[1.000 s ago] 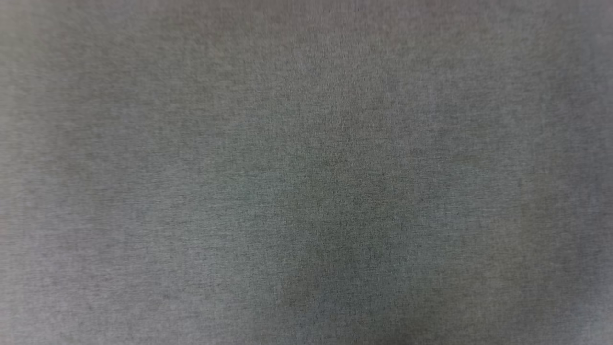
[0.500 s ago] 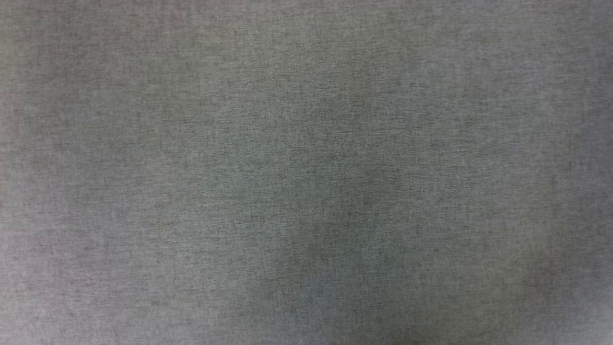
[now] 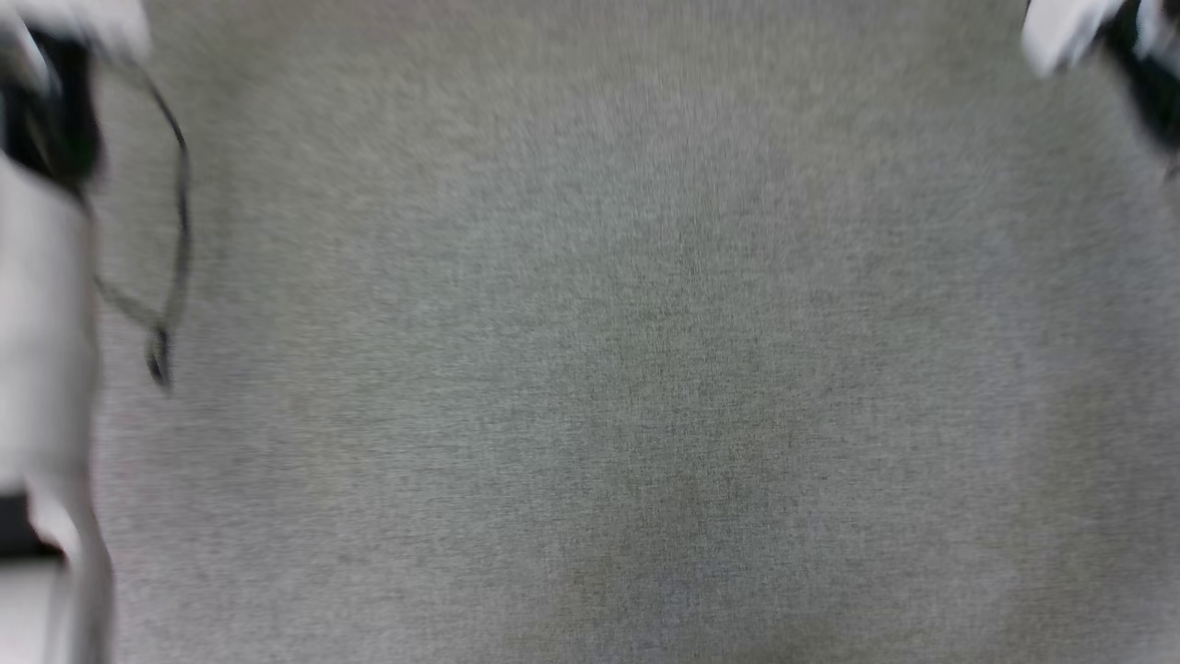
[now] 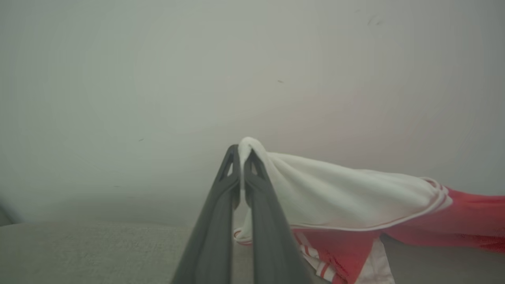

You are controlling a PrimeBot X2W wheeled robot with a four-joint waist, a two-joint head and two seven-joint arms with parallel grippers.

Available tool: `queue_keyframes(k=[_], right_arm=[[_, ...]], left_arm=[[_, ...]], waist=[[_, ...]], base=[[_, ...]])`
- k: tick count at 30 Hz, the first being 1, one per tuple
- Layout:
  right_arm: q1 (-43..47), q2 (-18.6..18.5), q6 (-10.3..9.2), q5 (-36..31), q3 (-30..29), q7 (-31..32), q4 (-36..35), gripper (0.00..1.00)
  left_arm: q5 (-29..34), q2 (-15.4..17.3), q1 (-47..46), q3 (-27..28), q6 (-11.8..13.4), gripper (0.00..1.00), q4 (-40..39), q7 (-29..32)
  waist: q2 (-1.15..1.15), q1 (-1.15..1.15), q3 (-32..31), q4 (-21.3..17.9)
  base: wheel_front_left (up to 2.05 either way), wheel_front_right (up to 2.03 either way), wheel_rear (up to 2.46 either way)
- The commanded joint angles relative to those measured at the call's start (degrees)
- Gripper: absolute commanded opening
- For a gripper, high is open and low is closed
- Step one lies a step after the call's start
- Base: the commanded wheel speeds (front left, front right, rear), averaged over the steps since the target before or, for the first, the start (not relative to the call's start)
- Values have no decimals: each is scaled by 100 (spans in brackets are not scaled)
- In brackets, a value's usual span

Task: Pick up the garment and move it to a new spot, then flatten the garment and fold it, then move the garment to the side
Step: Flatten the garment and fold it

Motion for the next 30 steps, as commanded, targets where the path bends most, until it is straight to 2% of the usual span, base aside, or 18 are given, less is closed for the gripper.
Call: queue_keyframes(k=[1, 8, 14, 20, 30], right_arm=[[249, -66, -6, 105, 39, -46, -12, 0], [1972, -345, -7, 545, 242, -413, -299, 0], [3461, -625, -9, 796, 211, -609, -837, 0], [4788, -758, -10, 691, -85, -551, -1505, 0], [6854, -447, -10, 334, -919, 200, -2782, 0]], left_arm=[[-15, -11, 326, 53, -11, 0, -80, -24], [-122, -78, 2621, 307, -17, 0, -688, -20], [-191, -93, 4239, 401, 169, 0, -1210, 53], [-452, -23, 5738, 661, 530, 0, -2101, 392], [-804, -231, 7912, 955, 1271, 0, -3870, 1026]], waist=[[0, 0, -412, 89], [0, 0, -1407, 182], [0, 0, -2118, 263], [0, 0, -2628, 224], [0, 0, -3153, 253]], base=[[0, 0, 0], [0, 0, 0], [0, 0, 0], [0, 0, 0], [0, 0, 0]])
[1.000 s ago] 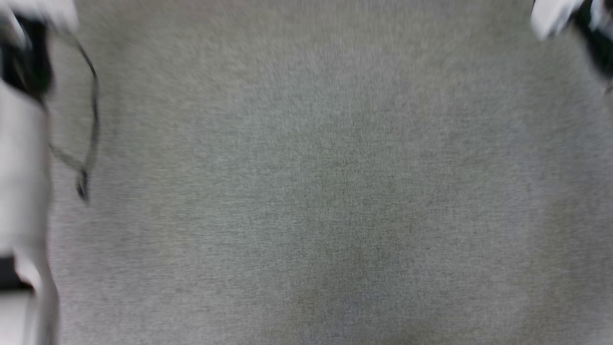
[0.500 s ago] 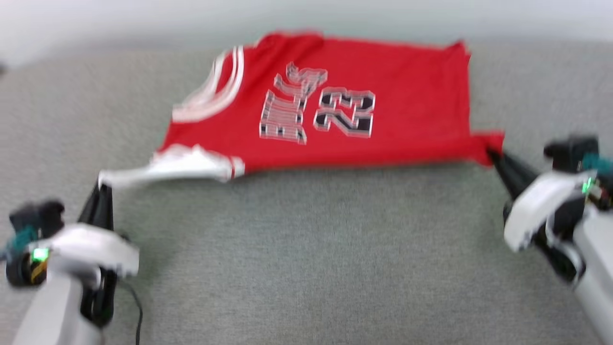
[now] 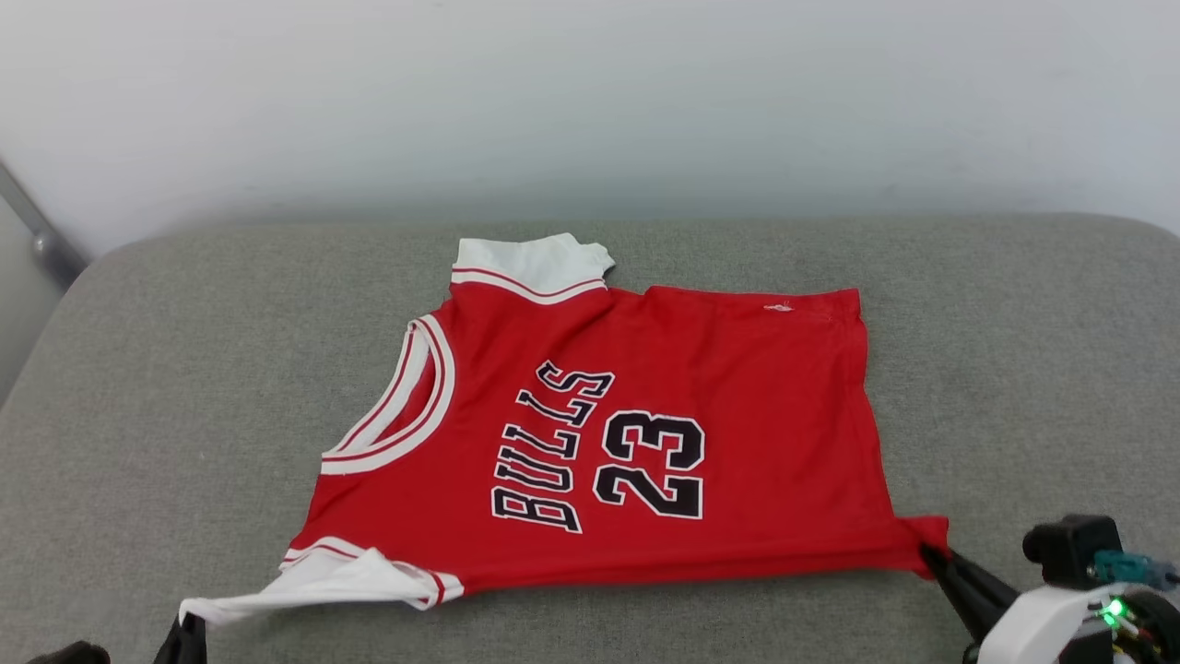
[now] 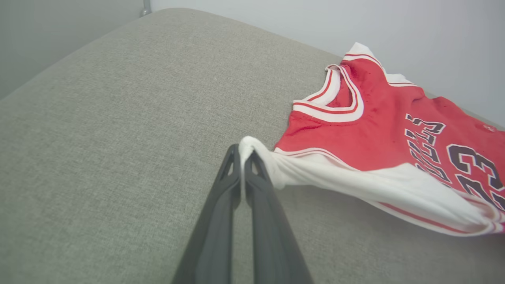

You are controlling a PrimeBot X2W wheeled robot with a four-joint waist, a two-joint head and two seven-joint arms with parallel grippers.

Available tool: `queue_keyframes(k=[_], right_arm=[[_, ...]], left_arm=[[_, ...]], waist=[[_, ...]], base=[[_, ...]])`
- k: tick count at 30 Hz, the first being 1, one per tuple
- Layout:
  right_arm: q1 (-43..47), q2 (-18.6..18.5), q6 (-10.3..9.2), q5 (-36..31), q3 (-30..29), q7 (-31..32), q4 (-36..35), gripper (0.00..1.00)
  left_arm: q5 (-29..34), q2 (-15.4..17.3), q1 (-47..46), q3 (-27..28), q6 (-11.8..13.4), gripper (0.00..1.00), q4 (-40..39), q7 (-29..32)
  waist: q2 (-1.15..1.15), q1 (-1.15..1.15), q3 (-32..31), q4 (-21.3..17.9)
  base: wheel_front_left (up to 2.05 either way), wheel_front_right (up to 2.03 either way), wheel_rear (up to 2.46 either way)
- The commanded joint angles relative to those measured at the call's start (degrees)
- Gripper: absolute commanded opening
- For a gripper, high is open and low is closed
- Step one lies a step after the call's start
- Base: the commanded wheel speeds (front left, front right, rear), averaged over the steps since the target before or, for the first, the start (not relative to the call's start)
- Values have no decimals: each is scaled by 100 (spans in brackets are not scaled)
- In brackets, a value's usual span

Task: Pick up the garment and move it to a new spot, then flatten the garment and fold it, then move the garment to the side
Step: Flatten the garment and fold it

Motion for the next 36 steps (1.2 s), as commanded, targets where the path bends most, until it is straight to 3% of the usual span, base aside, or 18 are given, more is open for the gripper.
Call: queue_keyframes(k=[1, 8, 14, 20, 32, 33, 35, 36], right_arm=[[259, 28, -14, -39, -168, 129, -141, 0], [1077, 366, -13, -261, -832, 920, -1015, 0], [656, 521, -11, -451, -961, 1413, -1267, 0], [-142, 455, -10, -534, -780, 1554, -1025, 0], [-1263, 428, -10, -396, -307, 1212, 12, 0], [-1329, 433, -10, -397, -253, 1170, 121, 7], [-1424, 437, -11, -397, -132, 1095, 361, 44], [-1464, 454, -12, -369, -77, 1040, 474, 75]], left_arm=[[-48, 18, 186, 71, 102, 0, -164, 79], [-95, 46, 485, 33, 287, 0, -985, 421], [78, 167, -396, -379, 78, 0, -1073, 711], [132, 156, -1482, -610, -153, 0, -522, 744], [27, -68, -2963, -874, -635, 0, 1110, 560], [6, -86, -3030, -905, -701, 0, 1266, 595], [-41, -125, -3143, -967, -800, 0, 1551, 640], [-69, -138, -3203, -996, -849, 0, 1695, 657]], waist=[[0, 2, -64, 30], [0, 2, 25, 61], [0, 2, 363, 31], [0, 2, 805, -76], [0, 2, 1564, -141], [0, 2, 1603, -147], [0, 2, 1652, -156], [0, 2, 1665, -158]], base=[[0, 0, 0], [0, 0, 0], [0, 0, 0], [0, 0, 0], [0, 0, 0], [0, 0, 0], [0, 0, 0], [0, 0, 0]])
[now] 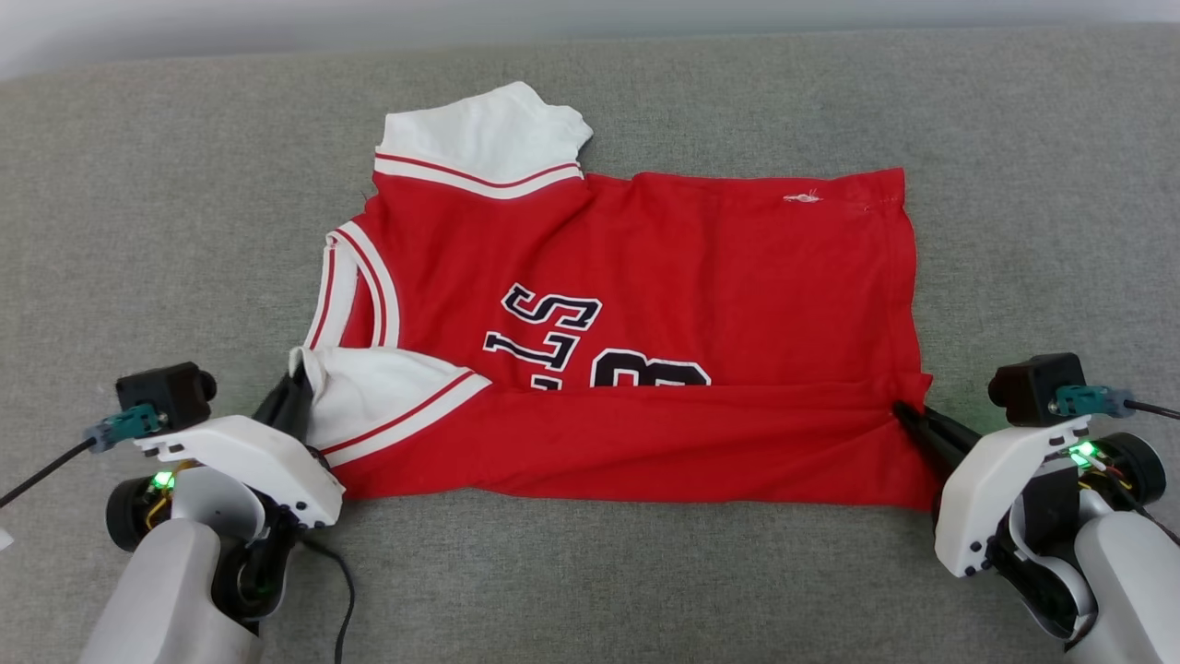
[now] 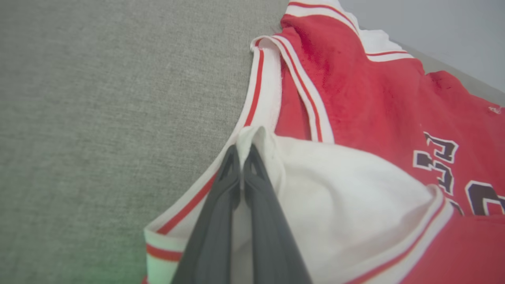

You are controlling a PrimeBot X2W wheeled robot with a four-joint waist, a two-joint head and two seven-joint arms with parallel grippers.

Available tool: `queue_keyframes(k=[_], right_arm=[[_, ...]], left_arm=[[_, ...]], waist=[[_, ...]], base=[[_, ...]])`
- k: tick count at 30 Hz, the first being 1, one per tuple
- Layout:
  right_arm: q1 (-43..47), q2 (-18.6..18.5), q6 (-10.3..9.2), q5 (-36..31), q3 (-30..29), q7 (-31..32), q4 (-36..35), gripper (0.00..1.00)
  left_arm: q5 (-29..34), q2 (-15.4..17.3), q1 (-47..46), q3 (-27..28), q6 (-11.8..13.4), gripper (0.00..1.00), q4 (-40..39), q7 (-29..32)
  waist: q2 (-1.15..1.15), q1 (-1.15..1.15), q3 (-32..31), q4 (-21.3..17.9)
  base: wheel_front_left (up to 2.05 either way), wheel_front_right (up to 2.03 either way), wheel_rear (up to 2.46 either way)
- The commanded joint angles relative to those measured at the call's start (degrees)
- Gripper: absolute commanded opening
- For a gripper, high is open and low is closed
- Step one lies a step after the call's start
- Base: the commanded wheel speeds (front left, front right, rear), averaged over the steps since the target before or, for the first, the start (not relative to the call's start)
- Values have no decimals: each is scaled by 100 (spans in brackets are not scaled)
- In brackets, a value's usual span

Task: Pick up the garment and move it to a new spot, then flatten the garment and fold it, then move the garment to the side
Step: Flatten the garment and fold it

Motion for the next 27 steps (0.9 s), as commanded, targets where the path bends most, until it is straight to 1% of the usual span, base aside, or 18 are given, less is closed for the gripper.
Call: queue_keyframes(k=[1, 3, 4, 5, 6, 7, 12, 16, 19, 23, 27], right_arm=[[-52, 31, -11, 51, 117, -37, 257, 100], [-100, 25, -11, 96, 254, -118, 456, 100], [-117, 16, -12, 115, 309, -168, 531, 100], [-123, -2, -12, 144, 367, -222, 598, 100], [-143, -24, -12, 168, 433, -320, 630, 100], [-143, -24, -12, 168, 433, -320, 630, 100], [-83, -147, -10, 222, 574, -860, 586, 100], [63, -156, -7, 123, 421, -1493, 356, 100], [283, -88, -7, -41, 198, -1915, 172, 100], [636, 87, -7, -420, -234, -2232, -211, 100], [1015, 299, -7, -804, -619, -2192, -736, 100]], left_arm=[[-75, -39, -120, -57, -85, 0, 226, 89], [-148, -72, -176, -132, -192, 29, 521, 196], [-175, -81, -196, -152, -228, 54, 634, 194], [-212, -91, -209, -174, -259, 91, 751, 216], [-226, -99, -225, -187, -276, 100, 848, 211], [-226, -99, -225, -187, -276, 100, 848, 211], [-340, 42, -236, -85, -323, 100, 1155, 31], [-401, 151, -159, 5, -347, 100, 1134, -127], [-401, 302, -55, 80, -304, 100, 990, -134], [-396, 575, 138, 101, -232, 100, 626, 141], [-432, 992, 294, 18, -253, 100, 66, 808]], waist=[[0, -2, 37, -13], [0, -2, 28, -18], [0, -2, 18, -26], [0, -2, -1, -29], [0, -2, -33, -35], [0, -2, -33, -35], [0, -2, -252, -75], [0, -2, -548, -136], [0, -2, -808, -187], [0, -2, -1142, -269], [0, -2, -1373, -350]], base=[[0, 0, 0], [0, 0, 0], [0, 0, 0], [0, 0, 0], [0, 0, 0], [0, 0, 0], [0, 0, 0], [0, 0, 0], [0, 0, 0], [0, 0, 0], [0, 0, 0]])
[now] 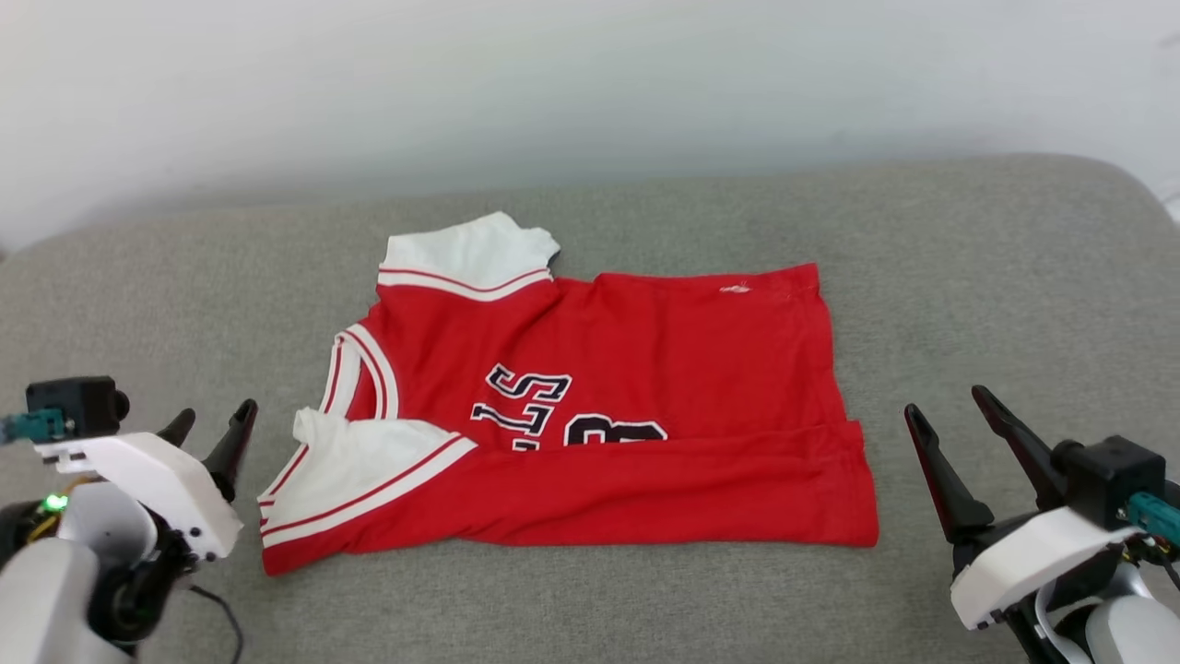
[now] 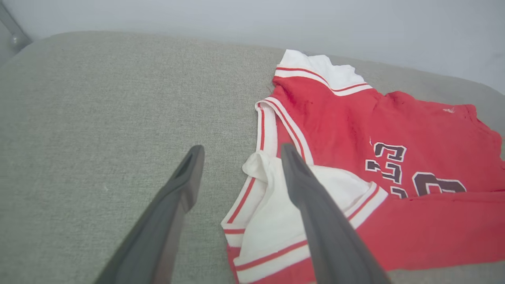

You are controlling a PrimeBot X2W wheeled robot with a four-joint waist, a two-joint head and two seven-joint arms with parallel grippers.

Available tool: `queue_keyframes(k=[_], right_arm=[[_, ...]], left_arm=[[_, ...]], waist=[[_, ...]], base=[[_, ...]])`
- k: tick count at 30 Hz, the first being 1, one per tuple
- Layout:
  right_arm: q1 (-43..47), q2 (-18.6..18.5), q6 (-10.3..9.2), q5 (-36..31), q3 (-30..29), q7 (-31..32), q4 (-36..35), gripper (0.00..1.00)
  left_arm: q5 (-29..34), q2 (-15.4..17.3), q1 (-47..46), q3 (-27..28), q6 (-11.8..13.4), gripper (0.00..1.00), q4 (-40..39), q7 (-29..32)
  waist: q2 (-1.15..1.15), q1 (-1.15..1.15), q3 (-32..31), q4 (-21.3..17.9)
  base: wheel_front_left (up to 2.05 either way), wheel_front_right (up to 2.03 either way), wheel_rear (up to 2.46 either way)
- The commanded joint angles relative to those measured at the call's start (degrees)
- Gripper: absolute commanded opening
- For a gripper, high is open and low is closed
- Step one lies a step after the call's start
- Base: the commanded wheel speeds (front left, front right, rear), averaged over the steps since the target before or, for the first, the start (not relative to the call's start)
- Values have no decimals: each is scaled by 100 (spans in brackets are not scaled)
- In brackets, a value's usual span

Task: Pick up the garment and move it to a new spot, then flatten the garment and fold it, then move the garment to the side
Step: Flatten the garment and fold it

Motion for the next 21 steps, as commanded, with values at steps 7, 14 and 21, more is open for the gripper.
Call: queue_keyframes(k=[7, 14, 21], right_arm=[[525, 392, -4, -470, -349, 310, -938, 100], [651, 736, -4, -622, -388, 468, -1493, 100], [585, 764, -4, -603, -423, 551, -1534, 100]], left_arm=[[-189, 824, 254, -282, 17, 100, -973, 1814], [-795, 1069, 640, -205, 527, 100, -1131, 3226], [-1239, 691, 844, -232, 657, 45, -626, 3546]], waist=[[0, 1, -51, -225], [0, 1, 373, -555], [0, 1, 589, -709]], base=[[0, 0, 0], [0, 0, 0], [0, 0, 0]])
